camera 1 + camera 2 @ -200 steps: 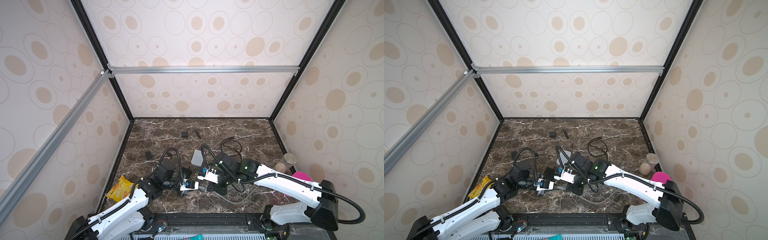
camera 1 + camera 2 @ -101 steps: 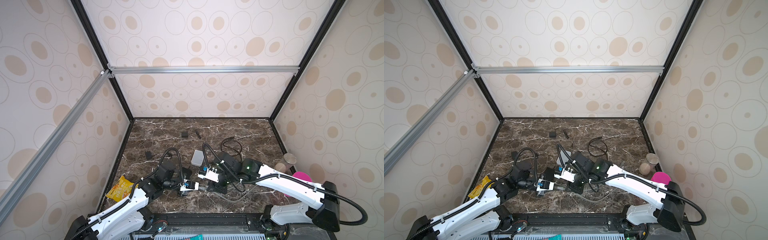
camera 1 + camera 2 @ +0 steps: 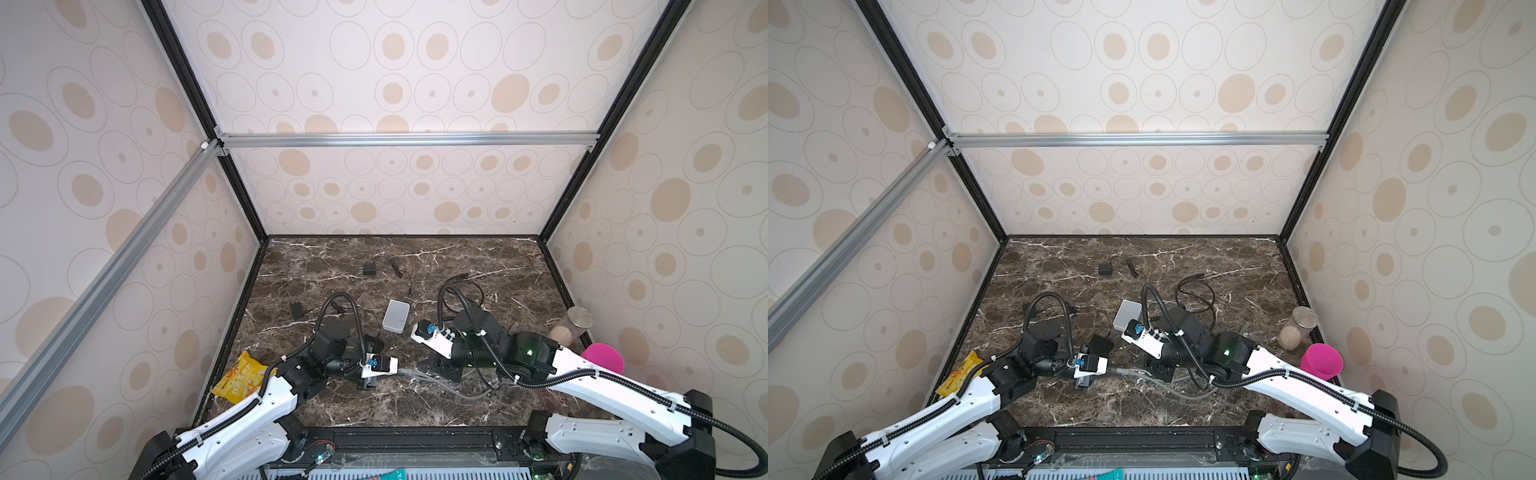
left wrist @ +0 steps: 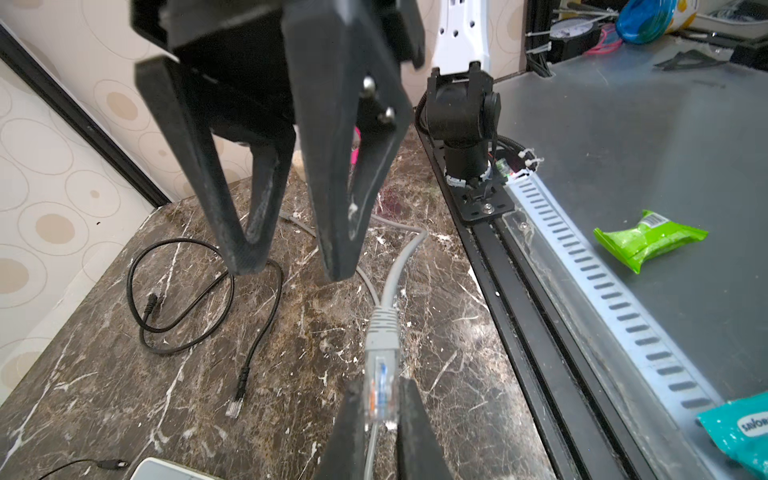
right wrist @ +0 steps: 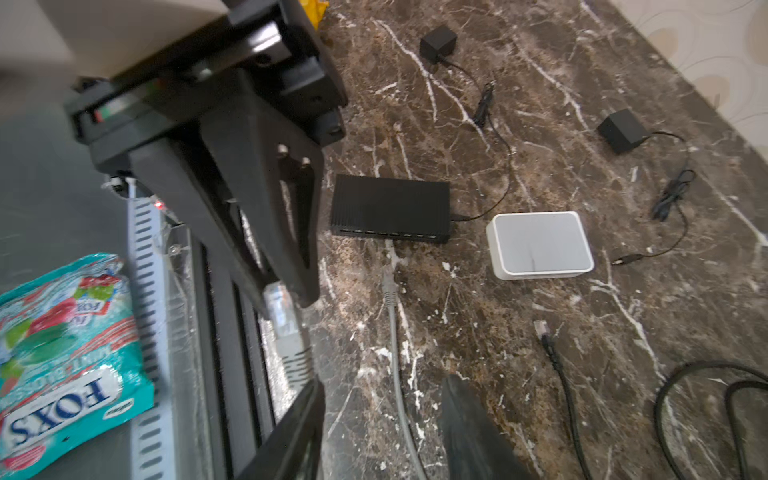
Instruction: Insert the plug into the switch port
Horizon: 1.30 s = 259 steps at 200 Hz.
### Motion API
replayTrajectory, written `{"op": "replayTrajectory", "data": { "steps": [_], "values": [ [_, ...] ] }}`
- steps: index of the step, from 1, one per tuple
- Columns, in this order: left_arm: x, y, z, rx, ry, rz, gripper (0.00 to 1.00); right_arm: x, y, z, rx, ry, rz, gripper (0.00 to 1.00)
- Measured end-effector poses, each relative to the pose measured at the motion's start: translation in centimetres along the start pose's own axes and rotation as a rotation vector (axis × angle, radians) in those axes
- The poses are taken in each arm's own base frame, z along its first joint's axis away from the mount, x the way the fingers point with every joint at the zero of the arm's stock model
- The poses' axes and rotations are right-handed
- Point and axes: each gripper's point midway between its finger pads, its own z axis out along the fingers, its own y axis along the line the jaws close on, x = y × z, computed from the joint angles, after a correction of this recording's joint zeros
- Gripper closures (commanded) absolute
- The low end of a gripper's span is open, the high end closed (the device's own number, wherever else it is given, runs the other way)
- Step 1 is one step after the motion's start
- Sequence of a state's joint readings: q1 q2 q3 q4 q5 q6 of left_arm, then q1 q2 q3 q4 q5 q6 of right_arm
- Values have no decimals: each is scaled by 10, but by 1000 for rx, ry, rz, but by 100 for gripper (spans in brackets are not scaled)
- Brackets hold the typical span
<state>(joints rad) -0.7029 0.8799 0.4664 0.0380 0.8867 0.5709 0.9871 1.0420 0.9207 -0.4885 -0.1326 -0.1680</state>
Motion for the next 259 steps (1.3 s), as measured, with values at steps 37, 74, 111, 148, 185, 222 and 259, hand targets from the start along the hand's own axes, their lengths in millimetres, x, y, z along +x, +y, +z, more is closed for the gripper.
{"op": "replayTrajectory", "data": {
  "steps": [37, 74, 111, 148, 185, 222, 259],
  "values": [
    [-15, 7, -5, -41, -44, -36, 94, -4, -19, -20, 137, -105, 2, 49],
    [-28, 16, -9, -86, -84, -66, 95, -3, -26, -28, 192, -156, 2, 49],
    [-32, 23, -7, -103, -105, -117, 96, 11, -24, -23, 189, -133, -5, 49],
    [-39, 28, -6, -110, -138, -145, 97, 20, -24, -21, 192, -121, -22, 49],
    [-46, 30, -9, -127, -171, -144, 97, 20, -22, -20, 184, -119, -24, 49],
    [-46, 30, -10, -133, -179, -150, 98, 24, -17, -15, 148, -100, -22, 48],
    [-46, 30, -9, -130, -181, -152, 99, 24, -13, -13, 125, -88, -13, 48]
  ]
}}
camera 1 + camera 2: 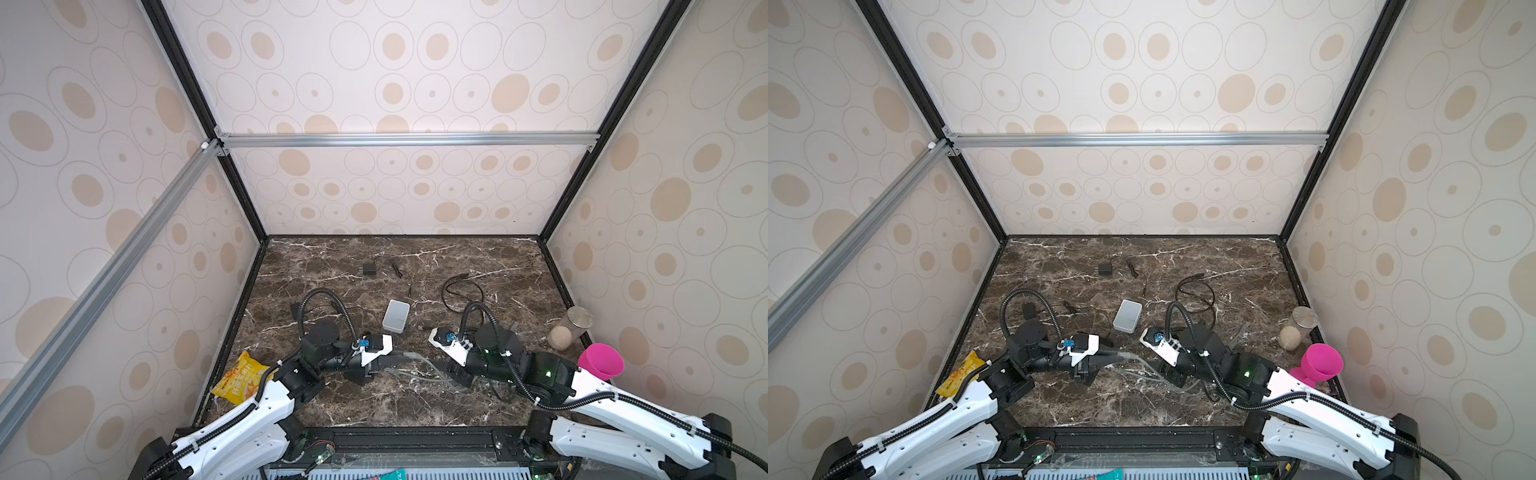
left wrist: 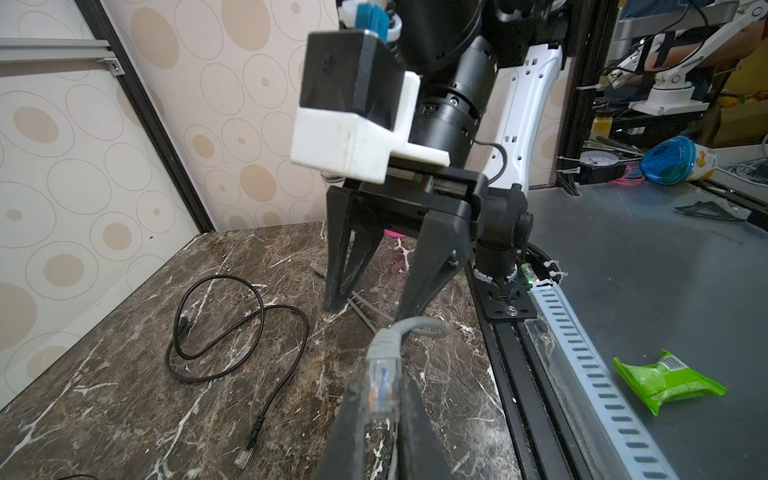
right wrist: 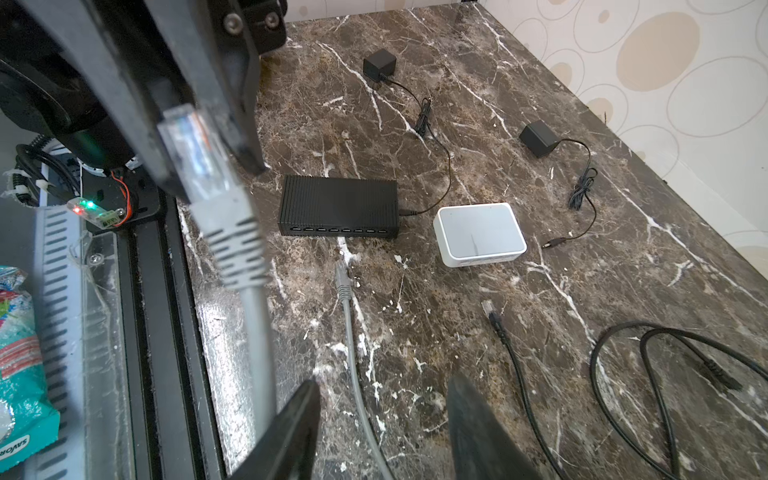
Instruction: Insert the plug into the switch port
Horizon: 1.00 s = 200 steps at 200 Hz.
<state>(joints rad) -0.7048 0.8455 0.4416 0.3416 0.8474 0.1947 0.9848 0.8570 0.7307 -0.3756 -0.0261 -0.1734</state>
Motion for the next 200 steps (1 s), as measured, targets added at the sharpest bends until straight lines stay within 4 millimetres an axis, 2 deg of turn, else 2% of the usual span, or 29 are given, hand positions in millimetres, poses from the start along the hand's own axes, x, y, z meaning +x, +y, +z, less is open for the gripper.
{"op": "replayTrajectory", "data": {
  "steps": [45, 97, 126, 139, 168, 200],
  "values": [
    [-2, 0, 0, 0, -8, 7, 99, -3, 0, -3, -10, 16, 15, 48],
    [1, 0, 3, 10, -4, 1, 100, -15, 2, -11, -30, 19, 56, 48],
    [6, 0, 5, 16, 8, -12, 100, -15, -2, -7, -14, 48, 94, 57],
    [6, 0, 5, 16, 9, -13, 100, -11, -2, -5, -10, 78, 106, 57],
    [6, 0, 5, 19, 8, -12, 100, -10, 0, -10, -27, 97, 109, 49],
    [8, -2, 6, 32, 11, -18, 100, -13, 4, -17, -78, 64, 118, 49]
  ]
}}
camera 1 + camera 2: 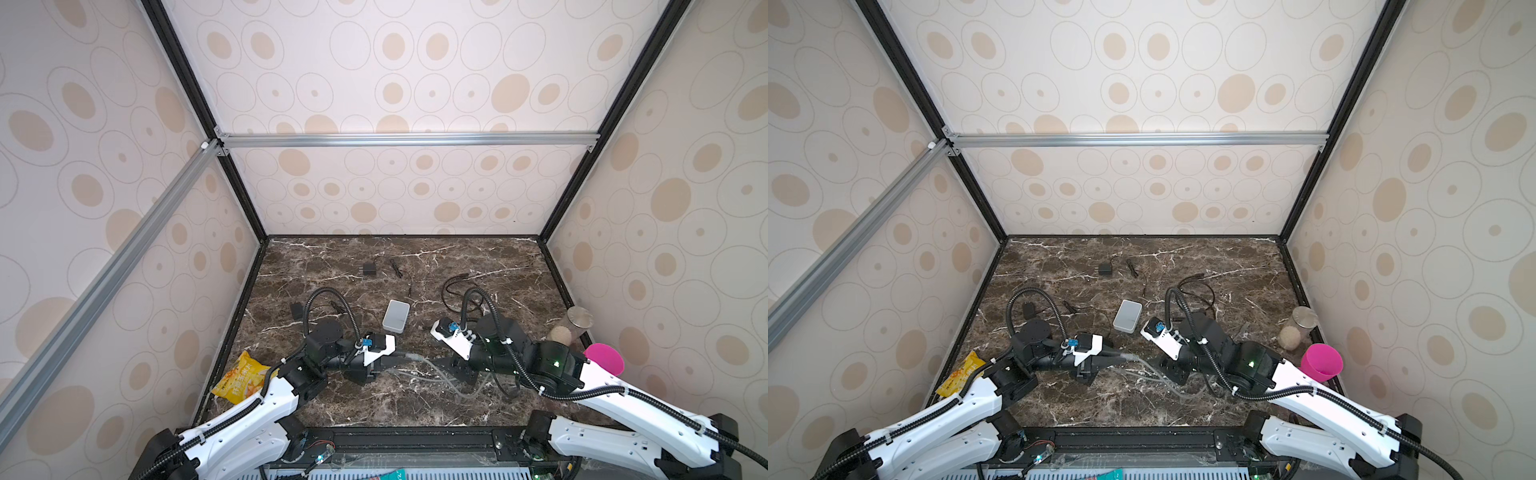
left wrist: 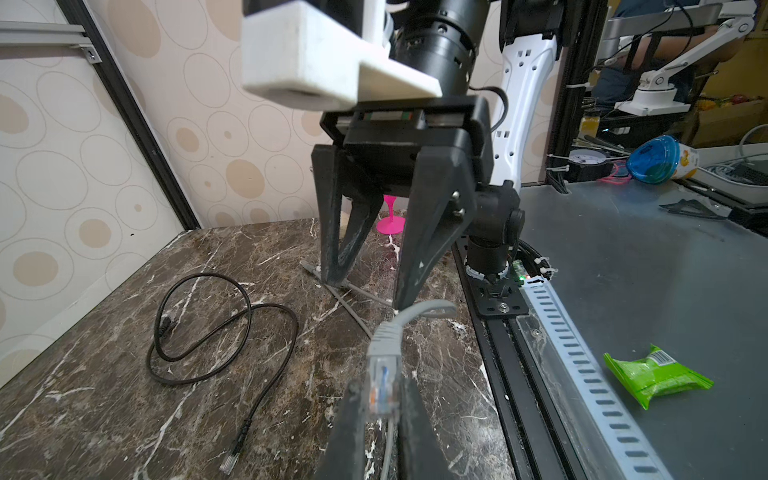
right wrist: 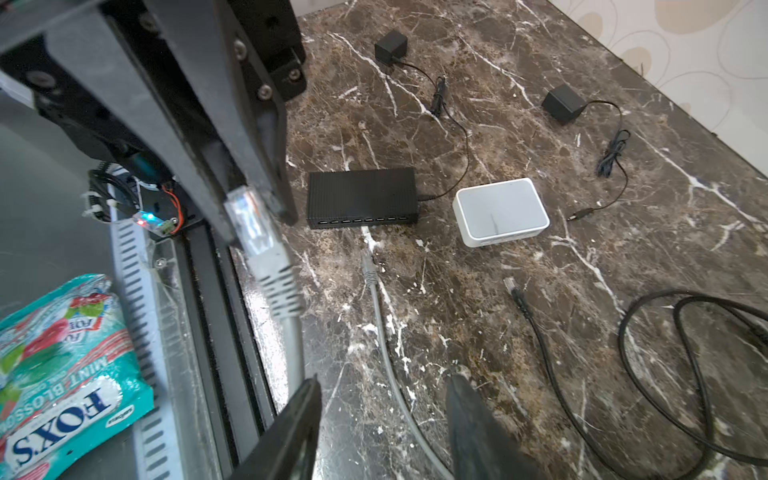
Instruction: Insert the plug into the switch port
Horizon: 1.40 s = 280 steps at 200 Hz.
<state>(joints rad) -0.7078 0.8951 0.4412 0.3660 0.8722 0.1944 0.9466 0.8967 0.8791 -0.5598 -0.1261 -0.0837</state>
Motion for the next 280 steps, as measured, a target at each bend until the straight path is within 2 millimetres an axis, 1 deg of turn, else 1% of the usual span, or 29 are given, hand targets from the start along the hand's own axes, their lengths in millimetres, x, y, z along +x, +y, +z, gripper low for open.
{"op": "replayTrajectory", "data": {
  "steps": [30, 52, 74, 105, 124, 152, 171, 201, 241, 280],
  "values": [
    [3, 2, 1, -4, 8, -7, 100, 3, 13, 3, -96, -4, 10, 51],
    [3, 2, 1, -4, 8, -7, 100, -4, 25, 2, -171, -25, -2, 52],
    [3, 1, 1, -3, 9, -7, 100, -13, 32, 0, -217, -44, -16, 53],
    [3, 0, 1, 4, 8, -5, 100, -23, 31, 1, -235, -54, -36, 57],
    [3, -1, 1, 11, 6, -3, 100, -23, 26, 7, -229, -43, -38, 60],
    [4, -3, 3, 29, 9, -5, 100, -22, 16, 15, -229, -27, -40, 62],
    [7, -3, 5, 43, 18, -11, 100, -26, 20, 17, -264, -29, -70, 62],
    [9, -5, 5, 56, 22, -10, 100, -27, 29, 15, -320, -46, -119, 63],
    [7, -6, 5, 63, 19, -7, 100, -23, 33, 15, -341, -45, -173, 65],
    [7, -7, 6, 75, 21, -7, 100, -2, 30, 20, -319, -25, -221, 66]
  ]
}}
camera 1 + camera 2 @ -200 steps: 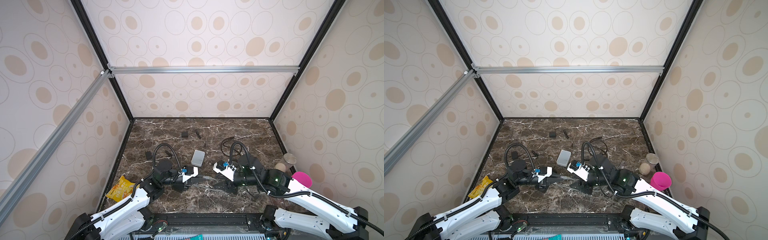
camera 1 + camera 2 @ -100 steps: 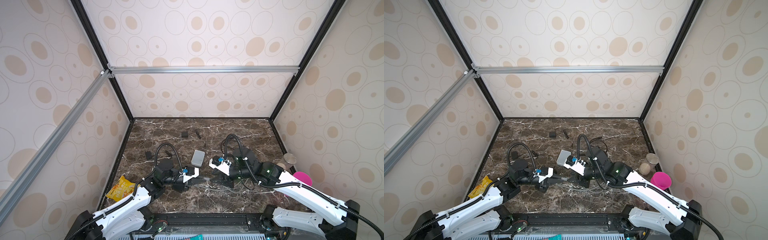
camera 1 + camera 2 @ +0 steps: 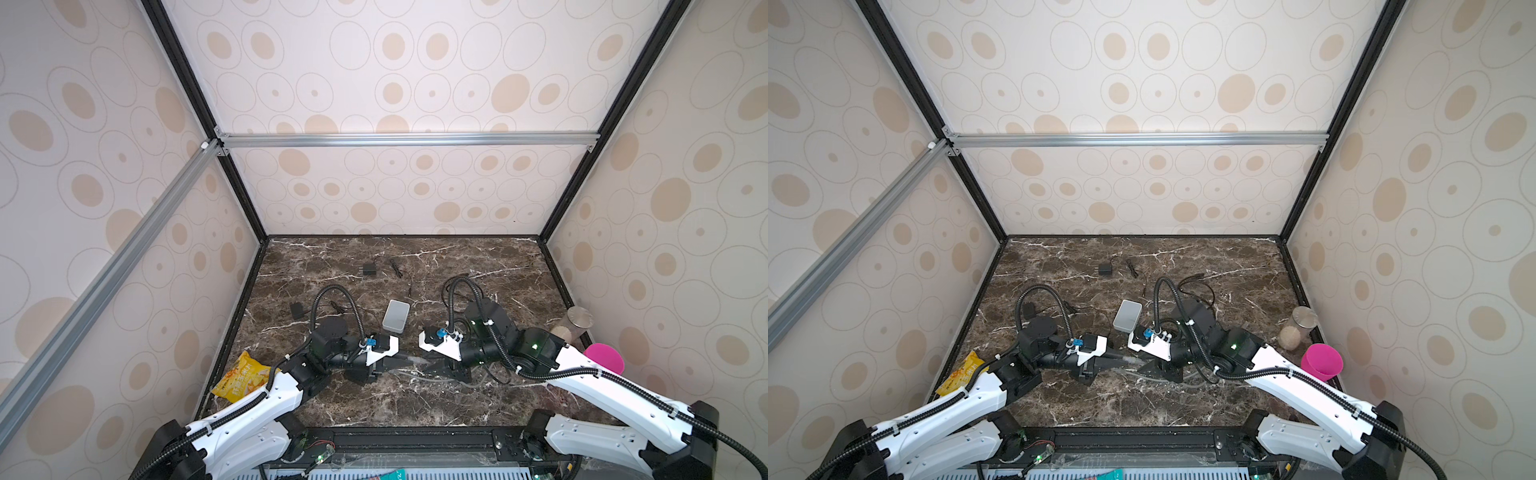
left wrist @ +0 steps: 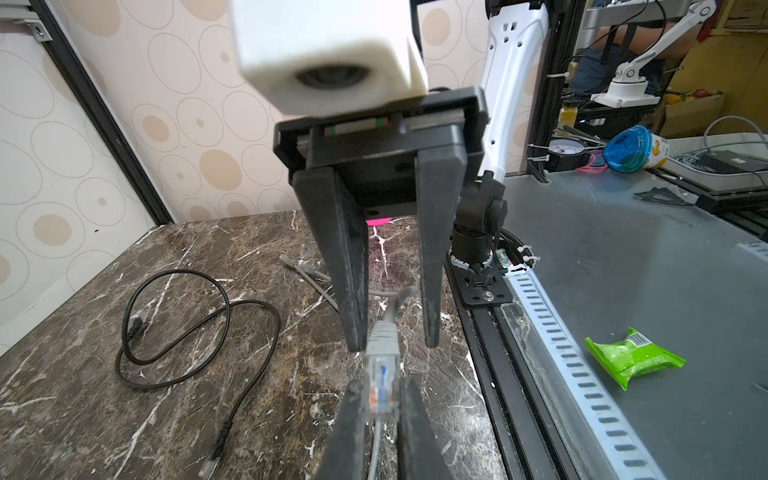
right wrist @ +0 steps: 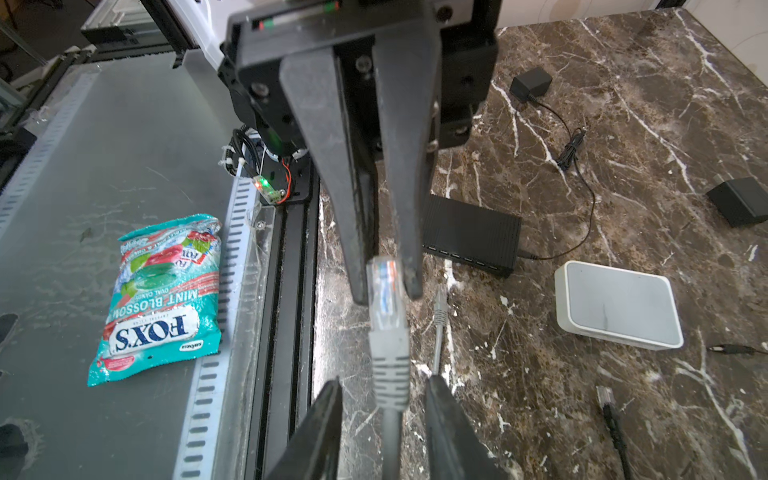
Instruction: Insert the plug into the switch port
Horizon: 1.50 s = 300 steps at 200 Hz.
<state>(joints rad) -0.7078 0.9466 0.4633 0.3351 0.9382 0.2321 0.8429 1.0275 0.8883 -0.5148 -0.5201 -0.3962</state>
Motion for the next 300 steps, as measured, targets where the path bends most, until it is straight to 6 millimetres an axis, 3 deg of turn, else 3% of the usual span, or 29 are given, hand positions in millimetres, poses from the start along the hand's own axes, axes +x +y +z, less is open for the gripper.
{"op": "replayTrajectory", "data": {
  "steps": [90, 181, 203, 221, 252, 281, 300],
  "values": [
    [3, 0, 1, 5, 8, -10, 100, -7, -8, 2, 35, -35, -26, 73],
    [3, 1, 1, 0, 11, -11, 100, -6, -5, 6, 6, -31, -2, 95],
    [4, 2, 1, -7, 13, -12, 75, -5, -6, 6, 10, -30, 8, 100],
    [4, 7, 1, -38, 17, -22, 37, -6, -9, 6, 29, -27, 28, 100],
    [6, 36, -6, -214, 37, -112, 3, -7, -19, 0, 86, 2, 85, 100],
    [13, 83, -32, -525, 49, -351, 2, 2, -34, -1, 163, 68, 162, 100],
    [28, 110, -56, -722, 76, -546, 2, 15, -37, 1, 186, 104, 232, 100]
  ]
}}
